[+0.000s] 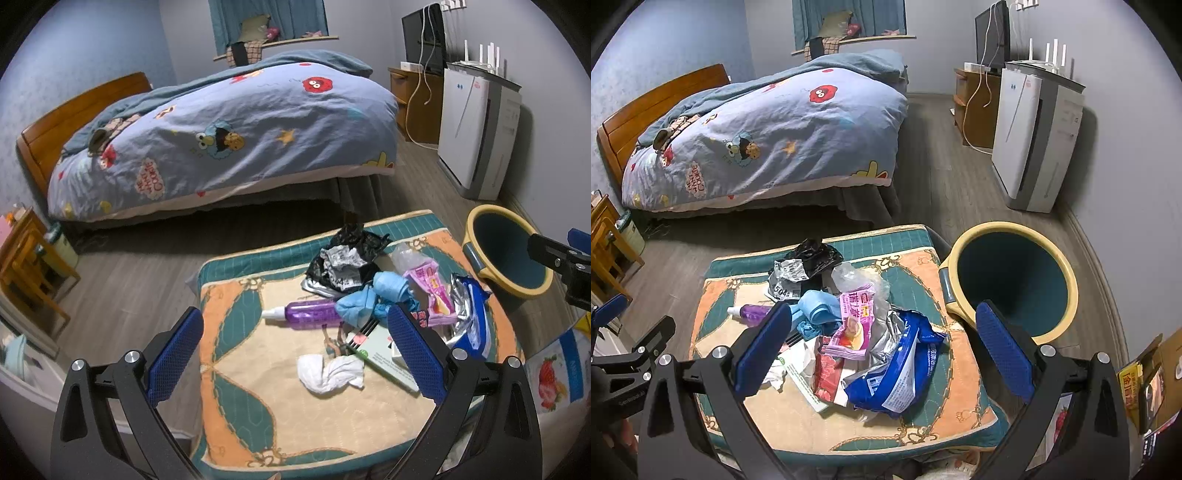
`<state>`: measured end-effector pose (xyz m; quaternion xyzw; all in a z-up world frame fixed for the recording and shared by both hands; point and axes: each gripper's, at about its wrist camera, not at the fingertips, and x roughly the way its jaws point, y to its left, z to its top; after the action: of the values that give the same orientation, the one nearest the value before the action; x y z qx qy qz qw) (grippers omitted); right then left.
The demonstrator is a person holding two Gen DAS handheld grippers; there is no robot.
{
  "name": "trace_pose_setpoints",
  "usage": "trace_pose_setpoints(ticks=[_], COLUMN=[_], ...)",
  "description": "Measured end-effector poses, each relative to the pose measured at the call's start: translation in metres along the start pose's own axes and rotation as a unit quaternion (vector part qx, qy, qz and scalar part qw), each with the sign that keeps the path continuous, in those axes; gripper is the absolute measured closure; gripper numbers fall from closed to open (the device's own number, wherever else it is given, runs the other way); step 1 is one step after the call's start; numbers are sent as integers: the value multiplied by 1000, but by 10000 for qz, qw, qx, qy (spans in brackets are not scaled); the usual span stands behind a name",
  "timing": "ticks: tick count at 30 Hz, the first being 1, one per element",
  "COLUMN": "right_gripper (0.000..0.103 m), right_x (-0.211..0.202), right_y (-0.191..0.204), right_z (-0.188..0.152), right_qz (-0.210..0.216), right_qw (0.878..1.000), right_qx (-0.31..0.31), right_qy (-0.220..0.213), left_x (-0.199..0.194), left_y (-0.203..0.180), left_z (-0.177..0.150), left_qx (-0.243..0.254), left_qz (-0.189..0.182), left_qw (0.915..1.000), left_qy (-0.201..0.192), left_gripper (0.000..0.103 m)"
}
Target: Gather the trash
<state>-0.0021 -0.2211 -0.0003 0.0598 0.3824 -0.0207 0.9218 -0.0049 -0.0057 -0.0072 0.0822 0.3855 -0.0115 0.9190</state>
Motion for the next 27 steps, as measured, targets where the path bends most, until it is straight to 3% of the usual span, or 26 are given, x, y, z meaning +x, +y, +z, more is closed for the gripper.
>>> trace_pose_setpoints(ticks=[27], right_gripper=[5], right_x=[1], right_y=[1], right_z=[0], right_qz=[3], right_qw=[10000], right_qx=[-1], right_qy=[26], left_x=[3], left_y=[0], left_z=[0], left_qx=[16], left_qz=[32], left_qw=[10000], left_qy=[36], left_gripper=[4])
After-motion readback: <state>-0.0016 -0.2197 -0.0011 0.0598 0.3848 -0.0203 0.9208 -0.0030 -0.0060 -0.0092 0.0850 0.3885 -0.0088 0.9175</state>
